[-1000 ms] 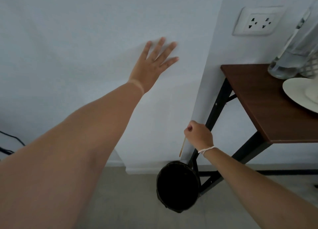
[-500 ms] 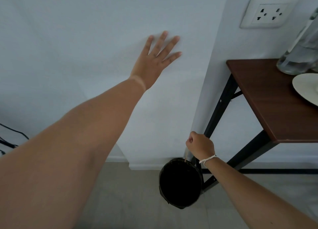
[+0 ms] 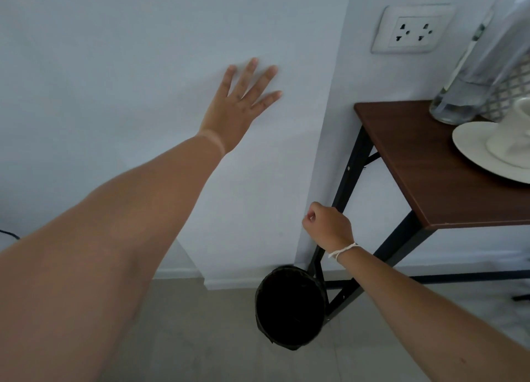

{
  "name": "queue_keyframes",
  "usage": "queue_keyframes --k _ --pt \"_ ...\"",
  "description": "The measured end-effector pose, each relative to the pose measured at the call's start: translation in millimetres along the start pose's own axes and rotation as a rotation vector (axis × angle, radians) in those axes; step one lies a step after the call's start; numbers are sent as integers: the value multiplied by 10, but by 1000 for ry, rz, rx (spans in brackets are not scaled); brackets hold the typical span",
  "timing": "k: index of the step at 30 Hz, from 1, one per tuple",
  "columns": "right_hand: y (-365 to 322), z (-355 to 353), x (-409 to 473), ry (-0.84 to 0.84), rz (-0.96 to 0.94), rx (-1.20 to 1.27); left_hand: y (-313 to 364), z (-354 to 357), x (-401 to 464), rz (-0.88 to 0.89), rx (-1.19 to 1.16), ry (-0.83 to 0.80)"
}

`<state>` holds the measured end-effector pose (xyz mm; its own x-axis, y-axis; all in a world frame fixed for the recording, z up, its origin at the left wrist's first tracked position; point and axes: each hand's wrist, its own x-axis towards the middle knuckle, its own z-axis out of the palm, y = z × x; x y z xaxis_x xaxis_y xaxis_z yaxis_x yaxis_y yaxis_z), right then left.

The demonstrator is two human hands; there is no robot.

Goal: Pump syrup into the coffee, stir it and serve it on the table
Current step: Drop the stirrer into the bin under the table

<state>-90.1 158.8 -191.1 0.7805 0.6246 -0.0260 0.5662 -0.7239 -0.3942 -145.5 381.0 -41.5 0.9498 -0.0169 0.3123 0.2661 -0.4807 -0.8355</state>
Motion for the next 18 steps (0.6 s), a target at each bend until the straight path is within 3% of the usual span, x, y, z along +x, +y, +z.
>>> queue_keyframes --k 6,10,12,18 --pt "-154 -380 48 105 -61 68 -35 26 -37 7 -75 -67" --pt "-400 -667 103 155 -111 119 -68 1 -93 -5 -14 -237" --pt "-191 -1368 -219 332 -98 141 -111 -490 160 -28 -84 -92" --pt "-375 -1685 -235 415 -154 204 -14 -304 -47 -77 -230 -248"
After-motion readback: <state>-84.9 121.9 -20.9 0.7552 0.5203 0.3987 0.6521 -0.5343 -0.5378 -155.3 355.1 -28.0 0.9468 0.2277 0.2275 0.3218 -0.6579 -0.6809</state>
